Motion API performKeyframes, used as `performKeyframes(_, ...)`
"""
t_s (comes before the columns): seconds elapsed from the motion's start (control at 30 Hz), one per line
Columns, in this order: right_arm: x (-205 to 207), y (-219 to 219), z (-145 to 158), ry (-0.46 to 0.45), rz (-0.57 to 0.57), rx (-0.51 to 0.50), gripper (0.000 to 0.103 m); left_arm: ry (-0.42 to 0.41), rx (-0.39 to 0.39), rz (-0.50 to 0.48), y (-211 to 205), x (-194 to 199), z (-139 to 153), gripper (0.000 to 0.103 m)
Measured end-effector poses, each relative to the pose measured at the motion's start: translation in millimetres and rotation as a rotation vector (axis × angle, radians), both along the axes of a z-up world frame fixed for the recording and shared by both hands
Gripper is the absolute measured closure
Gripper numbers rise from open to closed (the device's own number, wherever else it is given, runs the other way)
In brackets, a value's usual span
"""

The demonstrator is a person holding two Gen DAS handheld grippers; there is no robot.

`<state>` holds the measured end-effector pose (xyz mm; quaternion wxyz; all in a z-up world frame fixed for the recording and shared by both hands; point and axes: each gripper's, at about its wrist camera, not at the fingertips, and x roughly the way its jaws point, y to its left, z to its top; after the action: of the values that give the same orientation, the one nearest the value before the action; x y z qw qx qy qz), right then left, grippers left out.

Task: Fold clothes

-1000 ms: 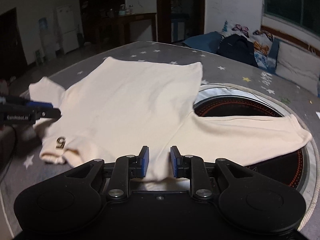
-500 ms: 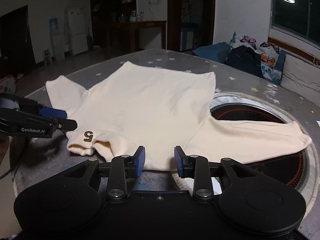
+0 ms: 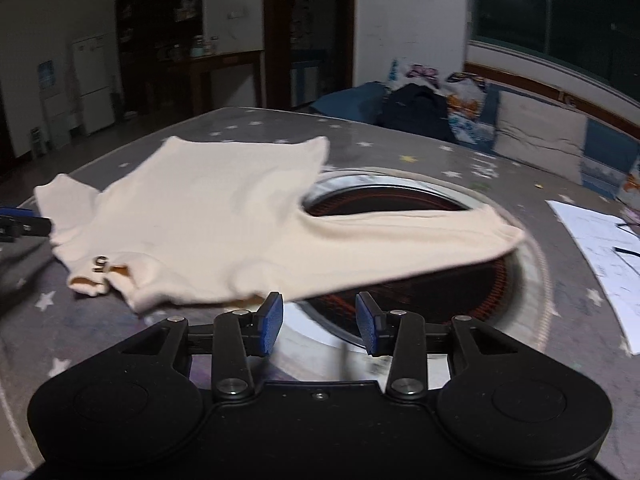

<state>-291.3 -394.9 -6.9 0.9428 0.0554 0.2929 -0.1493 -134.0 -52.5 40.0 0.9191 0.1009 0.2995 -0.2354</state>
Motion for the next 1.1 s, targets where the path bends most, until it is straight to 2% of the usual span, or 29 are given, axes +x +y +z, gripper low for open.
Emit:
performKeyframes(0.07, -8.2, -7.3, -2.0, 0.0, -0.031, -0.001, 0.055, -0.005, -0.002, 0.026, 5.4, 2.6, 0.9, 0.044)
performKeyframes(0.2, -24.0, -23.8, -8.1, 0.011, -0.099, -0.011, 0.055, -0.025, 0.005, 0.091, 17.2, 9.9, 1.7, 0.042)
performKeyframes(0.47, -51.2, -62.6, -17.5, 0.022, -0.253, -0.022, 0.054, -0.006, 0.008, 0.208, 36.6, 32.6, -6.1, 0.041)
performKeyframes(0.6, -61.0, -78.1, -22.2, 0.015, -0.321, -0.02, 0.048, 0.008, 0.008, 0.256, 42.8, 40.8, -11.7, 0.04)
performKeyframes(0.87, -72.0, -104.1, -33.8, 0.014, -0.417, 0.013, 0.047, 0.041, 0.01, 0.333, 53.1, 56.9, -22.6, 0.039)
performKeyframes(1.1, -76.8, -123.2, -39.0, 0.002, -0.486, 0.025, 0.044, 0.034, -0.004, 0.396, 58.9, 72.7, -26.5, 0.037)
